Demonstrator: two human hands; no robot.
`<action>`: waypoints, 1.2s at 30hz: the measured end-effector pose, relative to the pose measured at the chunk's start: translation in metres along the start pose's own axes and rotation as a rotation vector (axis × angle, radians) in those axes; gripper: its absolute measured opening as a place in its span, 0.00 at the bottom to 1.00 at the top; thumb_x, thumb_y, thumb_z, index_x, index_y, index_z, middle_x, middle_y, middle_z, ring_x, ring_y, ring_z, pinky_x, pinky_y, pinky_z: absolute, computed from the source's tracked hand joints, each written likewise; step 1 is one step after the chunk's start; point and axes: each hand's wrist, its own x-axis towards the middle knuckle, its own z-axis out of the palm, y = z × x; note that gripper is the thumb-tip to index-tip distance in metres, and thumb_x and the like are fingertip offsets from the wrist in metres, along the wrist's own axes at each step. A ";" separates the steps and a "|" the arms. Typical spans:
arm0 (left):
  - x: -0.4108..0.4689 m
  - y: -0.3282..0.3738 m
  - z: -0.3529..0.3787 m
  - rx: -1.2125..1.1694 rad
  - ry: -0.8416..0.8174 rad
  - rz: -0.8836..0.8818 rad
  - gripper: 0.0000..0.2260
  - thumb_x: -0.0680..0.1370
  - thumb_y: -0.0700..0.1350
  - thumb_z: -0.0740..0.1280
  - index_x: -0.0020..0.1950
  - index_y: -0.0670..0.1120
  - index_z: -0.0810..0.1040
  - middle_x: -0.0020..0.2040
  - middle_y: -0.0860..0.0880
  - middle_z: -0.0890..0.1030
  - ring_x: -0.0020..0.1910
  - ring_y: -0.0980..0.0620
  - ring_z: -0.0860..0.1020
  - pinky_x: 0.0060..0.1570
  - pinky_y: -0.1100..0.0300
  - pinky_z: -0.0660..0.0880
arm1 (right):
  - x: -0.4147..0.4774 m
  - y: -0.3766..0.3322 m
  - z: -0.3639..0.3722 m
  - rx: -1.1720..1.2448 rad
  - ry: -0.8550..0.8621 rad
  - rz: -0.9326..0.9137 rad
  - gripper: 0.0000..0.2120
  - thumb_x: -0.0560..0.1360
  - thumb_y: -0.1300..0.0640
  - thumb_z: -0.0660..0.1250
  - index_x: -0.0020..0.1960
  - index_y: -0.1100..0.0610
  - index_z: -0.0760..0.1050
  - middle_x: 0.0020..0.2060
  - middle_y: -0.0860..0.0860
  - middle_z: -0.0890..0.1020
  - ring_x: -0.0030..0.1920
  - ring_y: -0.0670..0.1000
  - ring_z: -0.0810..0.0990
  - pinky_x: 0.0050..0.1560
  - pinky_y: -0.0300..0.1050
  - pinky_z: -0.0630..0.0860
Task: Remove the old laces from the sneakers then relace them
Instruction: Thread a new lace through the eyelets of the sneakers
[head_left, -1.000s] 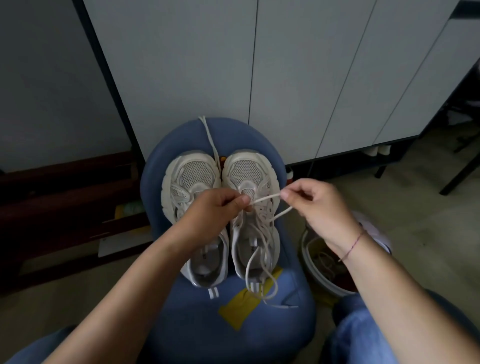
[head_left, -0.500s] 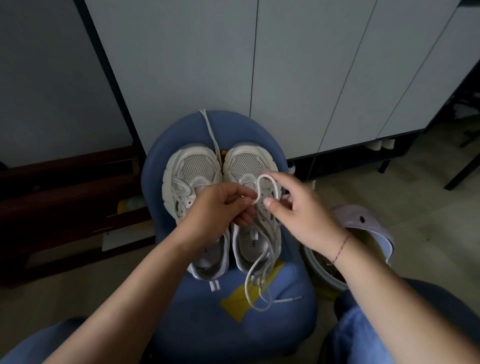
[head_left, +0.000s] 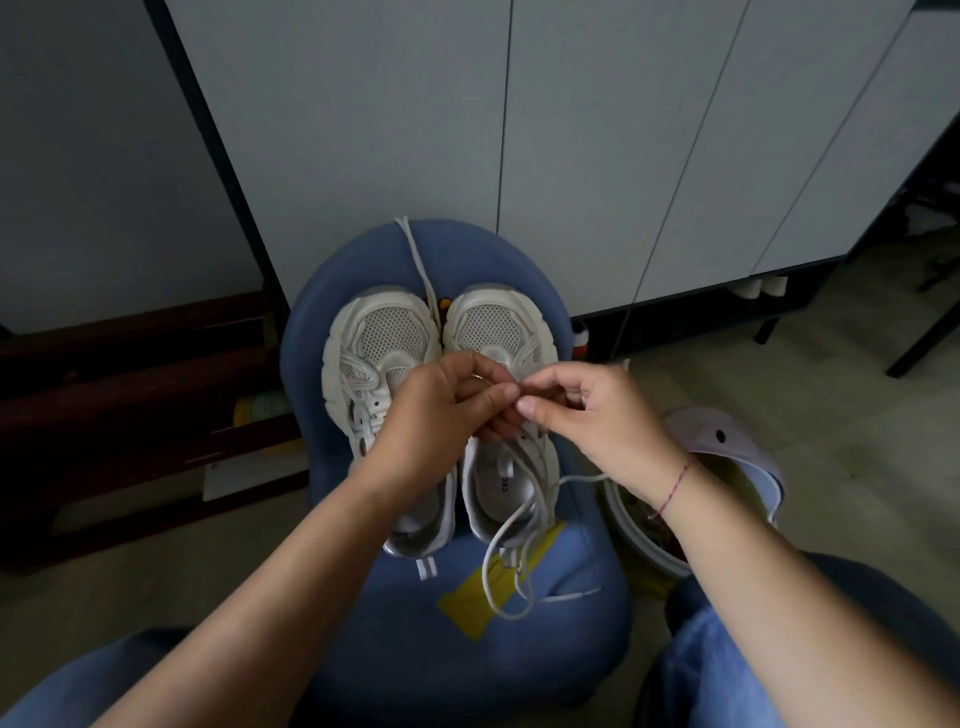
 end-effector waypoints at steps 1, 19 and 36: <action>0.000 0.000 0.000 -0.011 0.001 0.000 0.04 0.78 0.34 0.67 0.44 0.42 0.77 0.31 0.48 0.83 0.31 0.54 0.81 0.35 0.64 0.78 | 0.000 0.000 0.000 0.006 0.000 0.000 0.09 0.72 0.60 0.72 0.43 0.45 0.80 0.40 0.46 0.85 0.44 0.45 0.83 0.49 0.41 0.79; 0.005 -0.013 0.013 0.221 0.217 -0.118 0.04 0.79 0.44 0.68 0.53 0.51 0.80 0.46 0.54 0.83 0.45 0.60 0.80 0.47 0.67 0.76 | 0.030 0.010 -0.011 -0.047 0.192 0.162 0.08 0.75 0.60 0.68 0.40 0.49 0.79 0.30 0.47 0.79 0.28 0.41 0.74 0.37 0.39 0.74; 0.020 -0.014 0.018 -0.461 0.104 -0.329 0.09 0.83 0.39 0.59 0.48 0.44 0.79 0.38 0.53 0.86 0.40 0.60 0.84 0.45 0.70 0.79 | 0.049 0.013 -0.014 -0.381 0.104 0.155 0.05 0.74 0.60 0.69 0.40 0.54 0.77 0.32 0.53 0.82 0.27 0.43 0.77 0.33 0.34 0.75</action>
